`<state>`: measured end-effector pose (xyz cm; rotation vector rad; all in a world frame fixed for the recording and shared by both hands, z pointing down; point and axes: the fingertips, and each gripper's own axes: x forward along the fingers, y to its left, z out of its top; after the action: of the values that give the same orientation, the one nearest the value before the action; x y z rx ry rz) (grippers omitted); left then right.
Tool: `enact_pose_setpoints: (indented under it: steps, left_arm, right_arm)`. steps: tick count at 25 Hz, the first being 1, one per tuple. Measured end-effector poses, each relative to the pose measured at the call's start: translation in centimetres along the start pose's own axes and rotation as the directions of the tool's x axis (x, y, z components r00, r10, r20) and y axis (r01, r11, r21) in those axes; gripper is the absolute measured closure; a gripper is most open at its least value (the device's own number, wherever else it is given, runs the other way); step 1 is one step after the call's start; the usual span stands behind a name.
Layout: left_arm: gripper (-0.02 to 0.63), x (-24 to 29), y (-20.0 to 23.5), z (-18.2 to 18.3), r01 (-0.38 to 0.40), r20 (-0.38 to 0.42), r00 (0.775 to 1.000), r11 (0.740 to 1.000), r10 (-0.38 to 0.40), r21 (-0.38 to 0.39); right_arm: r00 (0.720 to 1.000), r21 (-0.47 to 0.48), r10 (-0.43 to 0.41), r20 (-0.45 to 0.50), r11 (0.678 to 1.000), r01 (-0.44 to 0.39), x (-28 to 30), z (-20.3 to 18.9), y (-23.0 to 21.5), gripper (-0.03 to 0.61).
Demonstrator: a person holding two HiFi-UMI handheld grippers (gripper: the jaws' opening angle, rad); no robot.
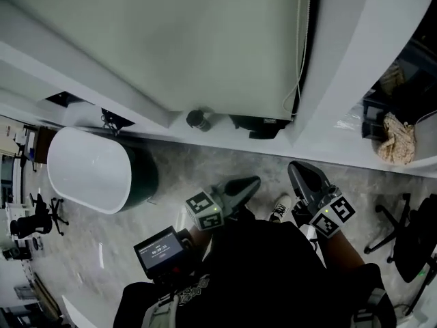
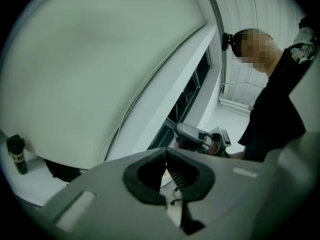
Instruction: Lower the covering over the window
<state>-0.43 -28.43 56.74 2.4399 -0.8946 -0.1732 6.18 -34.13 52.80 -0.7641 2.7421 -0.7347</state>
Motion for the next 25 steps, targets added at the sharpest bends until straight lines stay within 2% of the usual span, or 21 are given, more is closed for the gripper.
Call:
enact_pose_setpoints:
  steps: [2,5,8,11,14,18,21,25]
  left_arm:
    - [0.612,-2.0,-1.3,-1.4,0.002,-0.011,1.0,1.0,-0.002,0.01]
    - [0.612,-4.4,-2.6,-2.1,-0.001,-0.015,1.0,1.0,0.001,0.004]
    - [0.612,-7.4,-3.5,-2.0,0.005,-0.019,1.0,1.0,-0.004,0.005]
    - [0.612,-11.3,-4.7,-1.7,0.046,0.0,0.999,0.999,-0.046,0.005]
    - [0.612,-15.9,-5.6,-2.7,0.082,-0.005,0.997,0.996,-0.082,0.02]
    - [0.612,-21.7,-7.4,-4.5,0.122,-0.051,0.991,0.992,-0.121,0.014]
    - [0.612,-23.9,-9.3,-5.7,0.14,-0.088,0.986,0.99,-0.141,-0.019]
    - [0.612,-25.9,-12.0,-8.4,0.181,-0.133,0.974,0.983,-0.184,-0.037]
  right_arm:
    - [0.992,0.04,0.12,-0.026,0.992,-0.118,1.9,-1.7,3.2,0.572]
    - [0.97,0.039,0.233,-0.074,0.972,-0.231,3.9,-4.2,7.7,0.571]
    - [0.951,0.055,0.29,-0.107,0.957,-0.286,4.9,-6.7,12.0,0.572]
    - [0.941,0.056,0.312,-0.13,0.95,-0.307,5.3,-9.7,16.8,0.571]
    - [0.948,0.043,0.291,-0.132,0.957,-0.288,5.8,-12.6,21.7,0.571]
    - [0.969,-0.038,0.212,-0.127,0.975,-0.219,5.1,-16.0,27.4,0.571]
    - [0.986,-0.051,0.124,-0.112,0.99,-0.131,3.8,-17.6,29.5,0.571]
    - [0.993,-0.037,0.047,-0.11,0.998,-0.051,1.4,-19.3,31.5,0.571]
